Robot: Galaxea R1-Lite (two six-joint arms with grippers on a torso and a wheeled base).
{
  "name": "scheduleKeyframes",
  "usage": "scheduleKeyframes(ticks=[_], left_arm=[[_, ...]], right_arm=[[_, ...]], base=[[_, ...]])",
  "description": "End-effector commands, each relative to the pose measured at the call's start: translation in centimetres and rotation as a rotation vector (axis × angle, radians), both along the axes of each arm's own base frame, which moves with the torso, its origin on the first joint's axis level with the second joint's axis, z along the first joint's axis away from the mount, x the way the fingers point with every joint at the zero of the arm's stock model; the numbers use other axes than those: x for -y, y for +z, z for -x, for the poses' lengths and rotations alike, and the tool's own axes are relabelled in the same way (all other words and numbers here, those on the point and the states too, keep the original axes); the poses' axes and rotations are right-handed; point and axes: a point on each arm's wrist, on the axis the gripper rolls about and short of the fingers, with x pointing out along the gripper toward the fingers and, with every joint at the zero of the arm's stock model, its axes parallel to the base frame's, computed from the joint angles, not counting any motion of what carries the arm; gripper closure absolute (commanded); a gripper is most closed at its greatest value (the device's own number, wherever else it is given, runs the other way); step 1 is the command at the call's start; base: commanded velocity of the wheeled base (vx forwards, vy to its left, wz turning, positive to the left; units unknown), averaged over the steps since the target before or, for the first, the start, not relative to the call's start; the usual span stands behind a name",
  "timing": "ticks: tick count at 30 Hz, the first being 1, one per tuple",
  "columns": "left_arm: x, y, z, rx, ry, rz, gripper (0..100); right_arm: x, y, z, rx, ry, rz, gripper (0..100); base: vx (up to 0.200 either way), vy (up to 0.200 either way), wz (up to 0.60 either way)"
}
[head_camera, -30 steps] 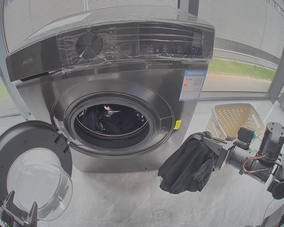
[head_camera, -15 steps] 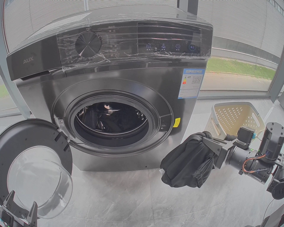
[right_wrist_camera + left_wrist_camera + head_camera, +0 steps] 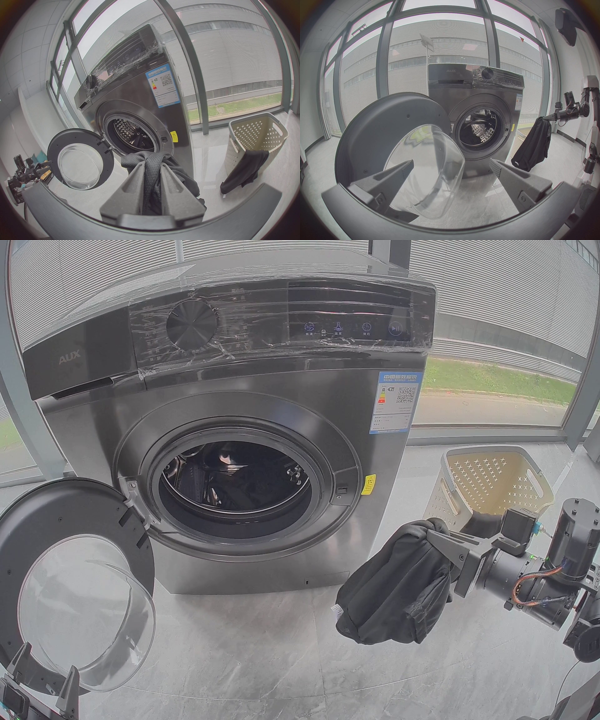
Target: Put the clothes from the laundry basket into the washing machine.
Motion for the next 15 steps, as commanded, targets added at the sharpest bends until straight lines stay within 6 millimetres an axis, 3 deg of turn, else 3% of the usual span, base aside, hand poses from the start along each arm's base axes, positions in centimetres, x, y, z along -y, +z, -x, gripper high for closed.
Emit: scheduleKeyframes(ticks=[1, 3, 9, 15], left_arm=[[0.00, -0.53, 0.01, 0.001, 0.001, 0.001, 0], [0.00, -0.53, 0.01, 0.001, 0.001, 0.001, 0], [0.00, -0.53, 0.01, 0.001, 0.001, 0.002, 0], [0.00, -0.53, 0.01, 0.001, 0.001, 0.002, 0]], right_arm=[[-0.02, 0.04, 0.06, 0.002, 0.002, -0.001, 100], [-0.02, 0.05, 0.06, 0.003, 0.002, -0.002, 100], [-0.05, 0.04, 0.08, 0.002, 0.004, -0.001, 100], [-0.03, 0.09, 0.10, 0.004, 0.004, -0.003, 100]], base=[[0.000, 0.000, 0.00], [0.000, 0.000, 0.00], [0.200, 0.000, 0.00], [0.000, 0.000, 0.00]])
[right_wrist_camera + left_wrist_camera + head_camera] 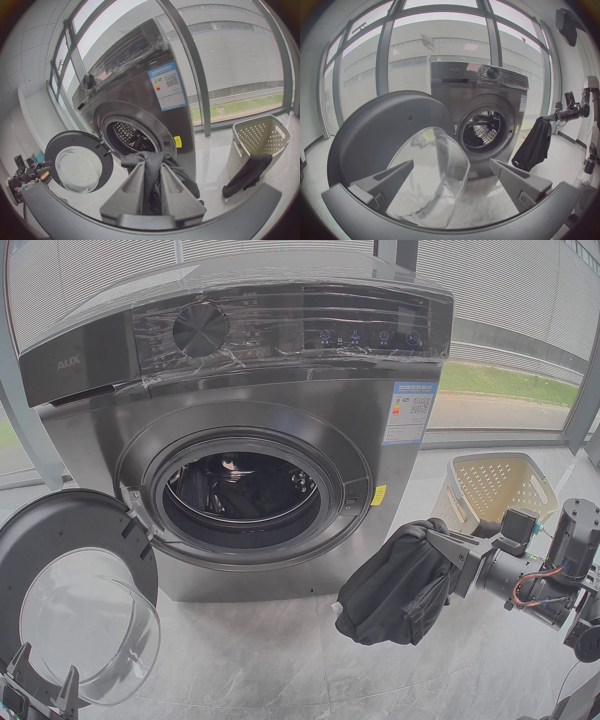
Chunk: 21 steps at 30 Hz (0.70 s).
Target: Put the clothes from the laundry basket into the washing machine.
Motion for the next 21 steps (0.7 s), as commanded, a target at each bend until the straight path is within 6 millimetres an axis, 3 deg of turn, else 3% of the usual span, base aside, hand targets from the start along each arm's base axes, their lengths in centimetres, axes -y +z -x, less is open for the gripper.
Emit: scheduleKeyframes(ticks=[1, 21], left_arm=[[0.0, -0.5, 0.0, 0.001, 0.000, 0.001, 0], [0.0, -0.5, 0.0, 0.001, 0.000, -0.001, 0]], right_arm=[[0.0, 0.0, 0.0, 0.001, 0.001, -0.001, 100], [-1.2, 0.6, 0.4, 0.032, 0.064, -0.021, 100]], base=[[0.000, 0.000, 0.00], [0.000, 0.000, 0.00]])
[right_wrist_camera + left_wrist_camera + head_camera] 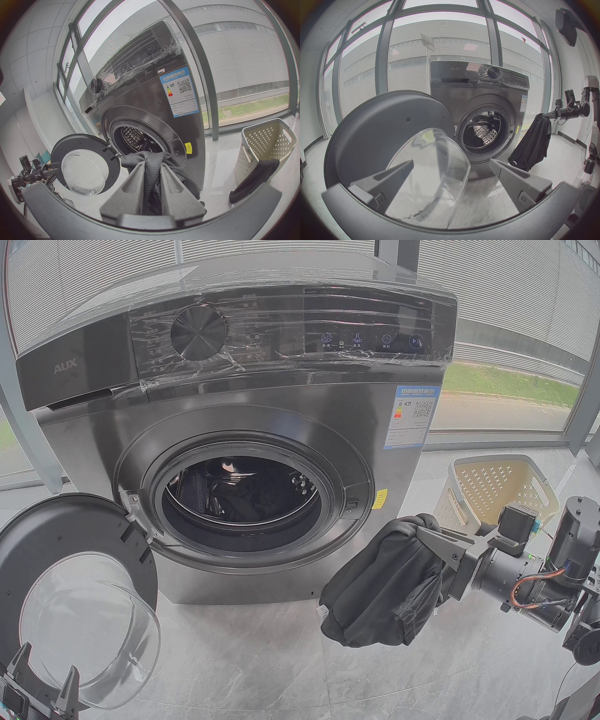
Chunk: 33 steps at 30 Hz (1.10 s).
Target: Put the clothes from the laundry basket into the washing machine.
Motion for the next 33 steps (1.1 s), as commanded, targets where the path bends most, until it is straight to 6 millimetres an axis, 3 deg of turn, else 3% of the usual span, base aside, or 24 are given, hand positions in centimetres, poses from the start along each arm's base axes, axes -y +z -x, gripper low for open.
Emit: scheduleKeyframes(ticks=[1, 10, 16, 27, 29, 30, 31, 33], left_arm=[[0.0, -0.5, 0.0, 0.001, 0.000, 0.000, 0], [0.0, -0.5, 0.0, 0.001, 0.000, 0.003, 0], [0.0, -0.5, 0.0, 0.002, 0.000, -0.015, 0], [0.1, -0.1, 0.1, 0.031, -0.057, -0.050, 0], [0.1, 0.7, 0.3, 0.072, -0.054, -0.033, 0], [0.2, 7.3, 1.7, 0.290, -0.070, 0.023, 0], [0.2, 9.9, 1.6, 0.302, -0.077, 0.038, 0], [0.2, 11.4, -0.1, 0.199, -0.122, 0.038, 0]], right_arm=[[-0.2, -0.2, -0.1, -0.007, 0.003, 0.004, 100], [-0.3, -0.3, -0.1, -0.010, 0.012, 0.010, 100], [-1.6, -0.3, 0.5, -0.013, 0.095, 0.007, 100], [-4.5, -0.4, -2.7, 0.055, 0.073, -0.039, 100], [-4.6, -0.3, -2.8, 0.057, 0.069, -0.041, 100], [-5.2, -0.2, -3.1, 0.063, 0.066, -0.046, 100], [-5.4, -0.1, -3.2, 0.068, 0.067, -0.052, 100], [-5.9, 0.2, -3.5, 0.079, 0.072, -0.062, 100]], base=[[0.000, 0.000, 0.00], [0.000, 0.000, 0.00], [0.000, 0.000, 0.00], [0.000, 0.000, 0.00], [0.000, 0.000, 0.00], [0.000, 0.000, 0.00], [0.000, 0.000, 0.00], [0.000, 0.000, 0.00]])
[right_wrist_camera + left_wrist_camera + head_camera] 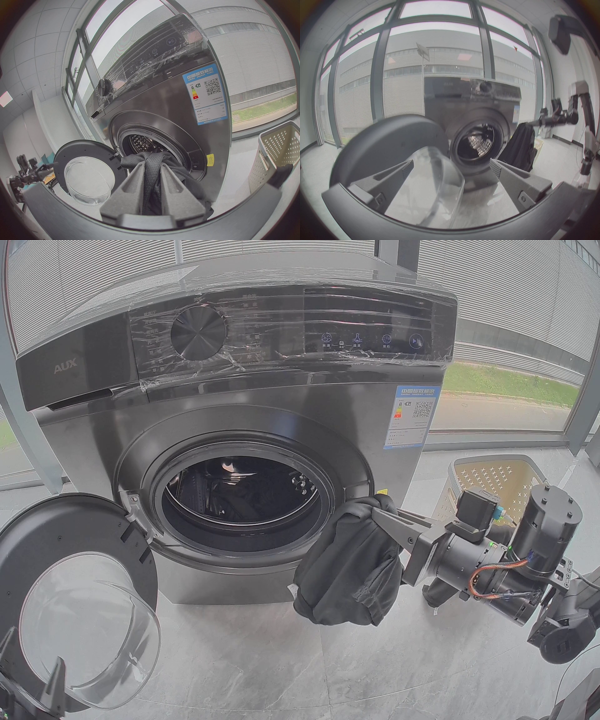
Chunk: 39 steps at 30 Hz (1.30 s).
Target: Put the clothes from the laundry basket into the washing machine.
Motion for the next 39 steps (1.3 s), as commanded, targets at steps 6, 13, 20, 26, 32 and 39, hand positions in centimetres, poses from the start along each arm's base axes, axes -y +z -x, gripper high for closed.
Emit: scheduleKeyframes(ticks=[6, 13, 20, 26, 32, 39], left_arm=[[1.1, 7.7, -6.4, -0.279, -0.386, 0.033, 0], [3.9, 7.8, -12.6, -0.352, -0.548, 0.007, 0], [6.8, 6.9, -15.9, -0.423, -0.650, -0.022, 0], [8.9, 6.6, -18.2, -0.436, -0.703, -0.029, 0], [10.8, 5.4, -20.7, -0.436, -0.715, -0.038, 0], [12.4, 4.6, -22.5, -0.413, -0.629, -0.015, 0]], right_arm=[[-3.9, 0.3, -1.6, 0.003, 0.056, -0.066, 100], [-5.3, 0.8, -2.5, 0.010, 0.093, -0.098, 100], [-6.3, 0.1, -3.7, 0.007, 0.084, -0.090, 100], [-7.2, 0.2, -4.8, 0.003, 0.068, -0.084, 100], [-8.4, -0.1, -5.6, -0.009, 0.049, -0.075, 100], [-8.8, 0.1, -6.4, -0.002, 0.042, -0.079, 100]], base=[[0.000, 0.000, 0.00], [0.000, 0.000, 0.00], [0.000, 0.000, 0.00], [0.000, 0.000, 0.00], [0.000, 0.000, 0.00], [0.000, 0.000, 0.00]])
